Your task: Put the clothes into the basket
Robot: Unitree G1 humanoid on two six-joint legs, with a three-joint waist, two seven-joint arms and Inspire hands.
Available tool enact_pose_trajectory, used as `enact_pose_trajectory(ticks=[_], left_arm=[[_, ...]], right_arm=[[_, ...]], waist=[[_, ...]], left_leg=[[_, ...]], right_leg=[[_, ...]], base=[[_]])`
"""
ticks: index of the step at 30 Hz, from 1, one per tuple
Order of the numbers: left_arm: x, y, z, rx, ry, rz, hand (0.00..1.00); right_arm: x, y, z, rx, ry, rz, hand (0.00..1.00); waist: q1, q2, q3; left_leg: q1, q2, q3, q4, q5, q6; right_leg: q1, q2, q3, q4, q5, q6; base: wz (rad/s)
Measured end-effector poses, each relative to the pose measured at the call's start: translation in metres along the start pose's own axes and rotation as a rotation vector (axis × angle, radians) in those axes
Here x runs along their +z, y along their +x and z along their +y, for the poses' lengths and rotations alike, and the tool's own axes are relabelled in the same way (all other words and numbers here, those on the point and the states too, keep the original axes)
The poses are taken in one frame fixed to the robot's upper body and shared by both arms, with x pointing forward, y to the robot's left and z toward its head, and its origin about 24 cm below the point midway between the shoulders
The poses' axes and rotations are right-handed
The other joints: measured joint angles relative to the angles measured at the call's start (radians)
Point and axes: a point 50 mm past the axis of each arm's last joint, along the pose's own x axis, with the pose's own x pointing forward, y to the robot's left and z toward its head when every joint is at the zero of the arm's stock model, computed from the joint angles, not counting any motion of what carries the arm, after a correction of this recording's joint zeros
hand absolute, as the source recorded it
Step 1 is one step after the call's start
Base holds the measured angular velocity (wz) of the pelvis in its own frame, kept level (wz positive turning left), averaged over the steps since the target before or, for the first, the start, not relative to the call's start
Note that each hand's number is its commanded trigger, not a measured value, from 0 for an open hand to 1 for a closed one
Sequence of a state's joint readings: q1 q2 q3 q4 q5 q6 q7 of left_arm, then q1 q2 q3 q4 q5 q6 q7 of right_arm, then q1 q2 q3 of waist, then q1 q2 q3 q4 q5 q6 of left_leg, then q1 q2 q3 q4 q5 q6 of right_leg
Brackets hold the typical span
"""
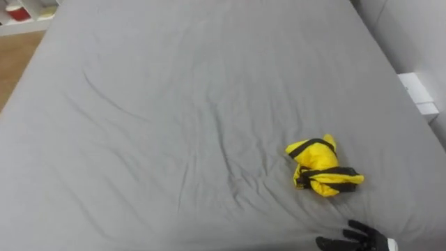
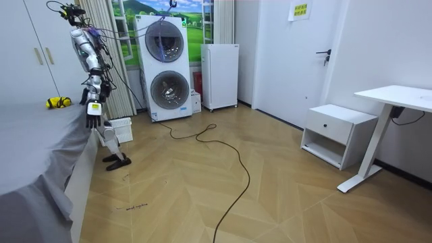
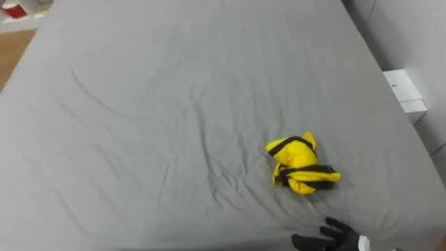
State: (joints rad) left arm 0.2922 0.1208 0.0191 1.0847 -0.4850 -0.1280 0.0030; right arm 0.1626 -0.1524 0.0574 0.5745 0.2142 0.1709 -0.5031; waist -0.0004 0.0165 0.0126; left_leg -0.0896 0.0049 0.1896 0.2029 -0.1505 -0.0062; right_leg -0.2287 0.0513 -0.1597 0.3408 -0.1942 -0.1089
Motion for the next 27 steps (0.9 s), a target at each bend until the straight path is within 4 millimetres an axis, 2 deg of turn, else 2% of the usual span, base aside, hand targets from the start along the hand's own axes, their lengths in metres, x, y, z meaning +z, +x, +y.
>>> enact_pose_trajectory(ticks=[2, 4, 5, 7, 10, 11, 14, 19, 24, 27], left_arm=[[-0.003, 0.0, 0.002, 0.001, -0.009, 0.018, 0.0], [-0.004, -0.001, 0.004, 0.005, -0.013, 0.029, 0.0], [-0.004, -0.001, 0.005, 0.007, -0.013, 0.028, 0.0], [0.0, 0.0, 0.012, 0.027, -0.003, 0.022, 0.0], [0.0, -0.001, 0.018, 0.054, -0.001, 0.038, 0.0], [-0.001, -0.001, 0.019, 0.06, 0.0, 0.044, 0.0], [-0.003, -0.001, 0.019, 0.065, 0.001, 0.071, 0.0], [-0.004, -0.001, 0.019, 0.062, 0.006, 0.096, 0.0], [-0.003, 0.0, 0.017, 0.055, 0.008, 0.109, 0.0], [-0.002, 0.001, 0.014, 0.045, 0.015, 0.108, 0.0]], right_arm=[[0.009, -0.001, -0.001, -0.03, 0.006, -0.034, 0.0], [0.054, -0.009, -0.007, -0.076, 0.05, -0.253, 0.0], [0.067, -0.011, -0.01, -0.08, 0.068, -0.32, 0.0], [0.102, -0.017, -0.022, -0.107, 0.103, -0.508, 0.0], [0.122, -0.022, -0.029, -0.135, 0.111, -0.607, 0.0], [0.123, -0.023, -0.029, -0.133, 0.109, -0.618, 0.0], [0.125, -0.025, -0.027, -0.12, 0.079, -0.644, 0.0], [0.125, -0.026, -0.023, -0.093, 0.054, -0.655, 0.0], [0.142, -0.039, -0.028, -0.094, 0.104, -0.744, 0.0], [0.144, -0.041, -0.026, -0.081, 0.107, -0.756, 0.0]], waist=[[0.001, -0.004, 0.0023], [-0.012, -0.007, 0.0011], [-0.019, -0.009, -0.0009], [-0.022, -0.024, -0.0148], [-0.018, -0.039, -0.0196], [-0.018, -0.042, -0.0211], [-0.019, -0.038, -0.0196], [-0.022, -0.033, -0.02], [-0.027, -0.023, -0.0135], [-0.022, -0.023, -0.0137]], left_leg=[[0.006, -0.002, 0.006, 0.0, -0.004, 0.007], [0.012, -0.003, 0.024, 0.001, -0.011, 0.017], [0.012, -0.003, 0.024, 0.001, -0.012, 0.018], [0.03, -0.003, 0.024, 0.0, -0.012, 0.018], [0.05, -0.002, 0.022, -0.001, -0.021, 0.026], [0.05, -0.002, 0.022, -0.001, -0.023, 0.028], [0.048, -0.005, 0.021, -0.004, -0.032, 0.035], [0.051, -0.011, 0.023, -0.008, -0.033, 0.037], [0.064, -0.014, 0.024, -0.025, -0.033, 0.037], [0.07, -0.014, 0.025, -0.026, -0.033, 0.037]], right_leg=[[0.0, 0.001, 0.016, 0.001, 0.0, 0.0], [0.004, 0.0, 0.026, -0.001, 0.003, 0.004], [0.006, 0.0, 0.027, -0.006, 0.004, 0.006], [0.039, 0.004, 0.026, -0.04, 0.012, 0.011], [0.071, 0.007, 0.021, -0.07, 0.013, 0.012], [0.072, 0.007, 0.02, -0.072, 0.013, 0.012], [0.085, 0.007, 0.018, -0.095, 0.037, -0.027], [0.097, 0.0, 0.018, -0.119, 0.046, -0.02], [0.111, 0.001, 0.021, -0.133, 0.046, -0.016], [0.117, 0.002, 0.022, -0.136, 0.047, -0.016]], base=[[-0.23], [-0.21], [0.0], [0.1], [0.1], [0.09], [0.01], [-0.08], [0.0], [0.0]])
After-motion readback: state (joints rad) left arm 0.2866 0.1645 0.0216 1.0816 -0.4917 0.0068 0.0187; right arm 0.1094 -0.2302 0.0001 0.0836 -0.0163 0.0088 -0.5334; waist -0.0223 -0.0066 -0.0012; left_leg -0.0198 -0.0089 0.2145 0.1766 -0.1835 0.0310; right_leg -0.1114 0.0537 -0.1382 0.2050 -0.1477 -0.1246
